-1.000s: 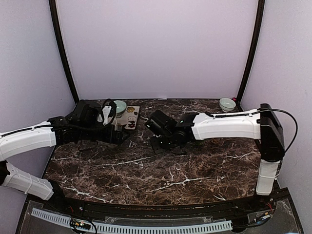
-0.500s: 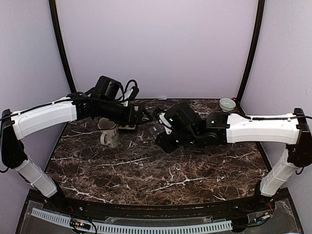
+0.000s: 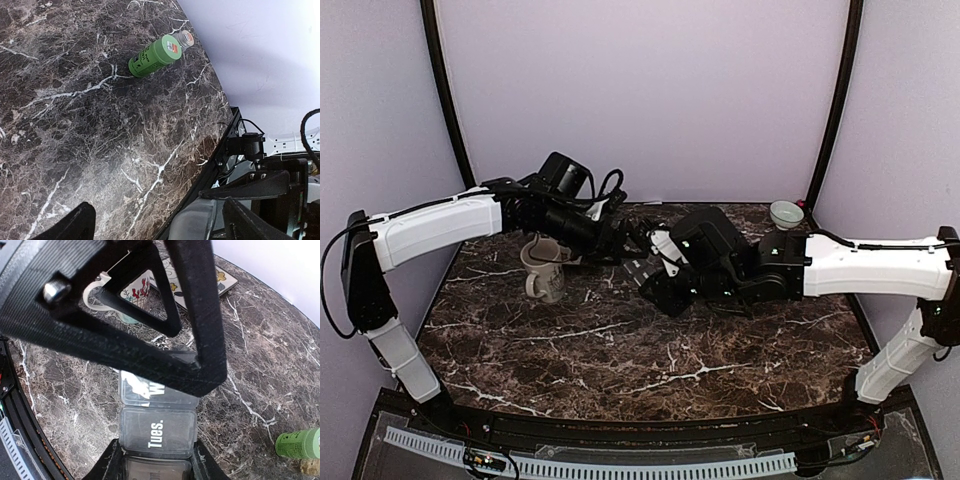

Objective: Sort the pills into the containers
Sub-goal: Pass from the right arm to the left

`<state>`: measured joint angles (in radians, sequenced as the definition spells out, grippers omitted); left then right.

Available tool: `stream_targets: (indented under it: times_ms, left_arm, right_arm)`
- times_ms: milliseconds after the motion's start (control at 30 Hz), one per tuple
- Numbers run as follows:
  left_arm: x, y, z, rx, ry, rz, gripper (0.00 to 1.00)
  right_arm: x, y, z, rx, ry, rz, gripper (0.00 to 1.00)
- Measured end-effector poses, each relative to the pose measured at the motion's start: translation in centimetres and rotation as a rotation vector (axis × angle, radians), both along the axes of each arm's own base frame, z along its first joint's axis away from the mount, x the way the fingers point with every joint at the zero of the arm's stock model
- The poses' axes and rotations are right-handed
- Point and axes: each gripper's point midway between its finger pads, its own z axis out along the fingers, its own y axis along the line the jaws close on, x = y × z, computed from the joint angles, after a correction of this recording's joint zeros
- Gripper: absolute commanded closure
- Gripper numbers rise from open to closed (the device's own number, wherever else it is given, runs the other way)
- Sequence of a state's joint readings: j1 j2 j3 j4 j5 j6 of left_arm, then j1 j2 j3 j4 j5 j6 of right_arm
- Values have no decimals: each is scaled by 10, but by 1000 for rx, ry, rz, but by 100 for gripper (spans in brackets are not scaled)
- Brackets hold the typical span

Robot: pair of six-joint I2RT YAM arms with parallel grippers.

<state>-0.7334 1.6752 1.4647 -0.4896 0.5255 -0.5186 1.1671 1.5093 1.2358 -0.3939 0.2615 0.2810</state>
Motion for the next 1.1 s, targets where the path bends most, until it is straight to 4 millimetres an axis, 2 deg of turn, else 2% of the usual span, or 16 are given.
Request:
stream_targets:
  times_ms: [100,500,667,833,1100]
  left_arm:
    - [-2,-1,5,-10,7,-10,18]
    - [-10,-3,9,-24,-55,-105,25]
    - [-19,-3,11,-66,-96,-156,27]
    - [-22,2,26,-89,-178,-177,25]
    - [-16,23,68,-80,-357,-99,23]
  right_arm:
    - [-2,2,1,1,-6,9,74]
    - [-15,10,-2,28,48,74,76]
    - [-21,14,-3,49,86,93,76]
    - [-25,16,-3,69,116,95,76]
    - [-28,14,-5,73,162,82,76]
